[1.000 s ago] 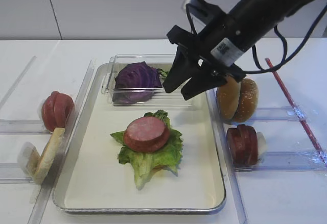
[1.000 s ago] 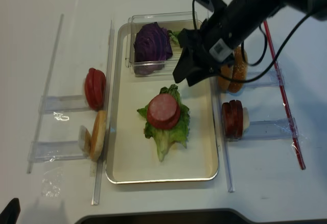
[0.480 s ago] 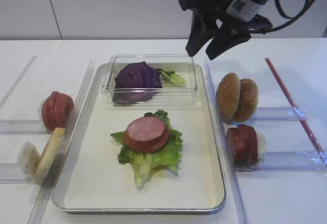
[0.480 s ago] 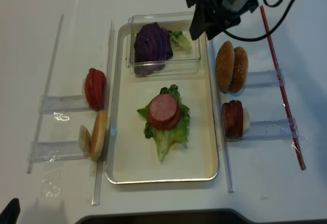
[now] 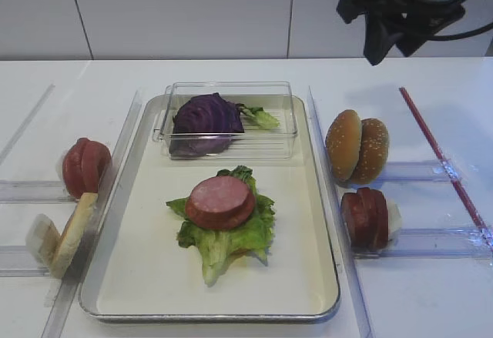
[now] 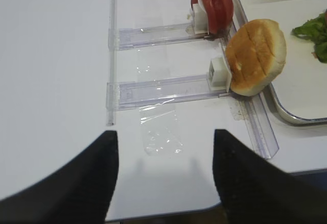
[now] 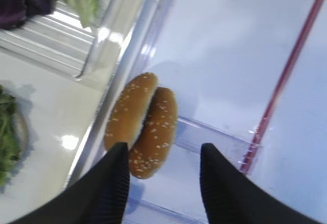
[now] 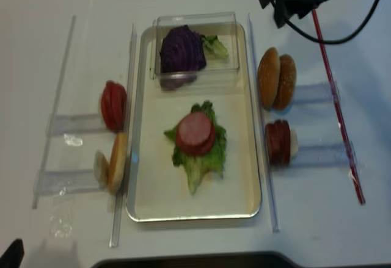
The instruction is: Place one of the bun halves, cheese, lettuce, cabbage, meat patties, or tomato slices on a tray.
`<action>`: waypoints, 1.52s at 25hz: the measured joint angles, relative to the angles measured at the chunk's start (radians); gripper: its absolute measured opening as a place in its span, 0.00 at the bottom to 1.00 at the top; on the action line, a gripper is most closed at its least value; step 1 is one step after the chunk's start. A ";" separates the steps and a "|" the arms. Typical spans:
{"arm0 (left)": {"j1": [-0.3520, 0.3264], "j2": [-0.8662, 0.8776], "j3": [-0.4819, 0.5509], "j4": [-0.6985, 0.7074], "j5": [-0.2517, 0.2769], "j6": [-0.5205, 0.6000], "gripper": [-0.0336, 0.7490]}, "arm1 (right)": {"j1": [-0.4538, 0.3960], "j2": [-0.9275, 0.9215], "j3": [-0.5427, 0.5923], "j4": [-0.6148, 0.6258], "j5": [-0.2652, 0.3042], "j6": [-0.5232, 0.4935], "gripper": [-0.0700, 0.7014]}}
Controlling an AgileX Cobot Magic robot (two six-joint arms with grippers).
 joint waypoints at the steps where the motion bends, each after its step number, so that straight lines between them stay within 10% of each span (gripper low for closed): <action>1: 0.000 0.000 0.000 0.000 0.000 0.000 0.58 | 0.000 -0.008 0.000 -0.035 0.002 0.000 0.57; 27: 0.000 0.000 0.000 0.000 0.000 0.000 0.58 | -0.004 -0.034 0.000 -0.128 0.008 -0.002 0.57; 38: 0.000 0.000 0.000 0.002 0.000 0.000 0.58 | -0.175 -0.093 0.000 -0.045 0.008 -0.021 0.57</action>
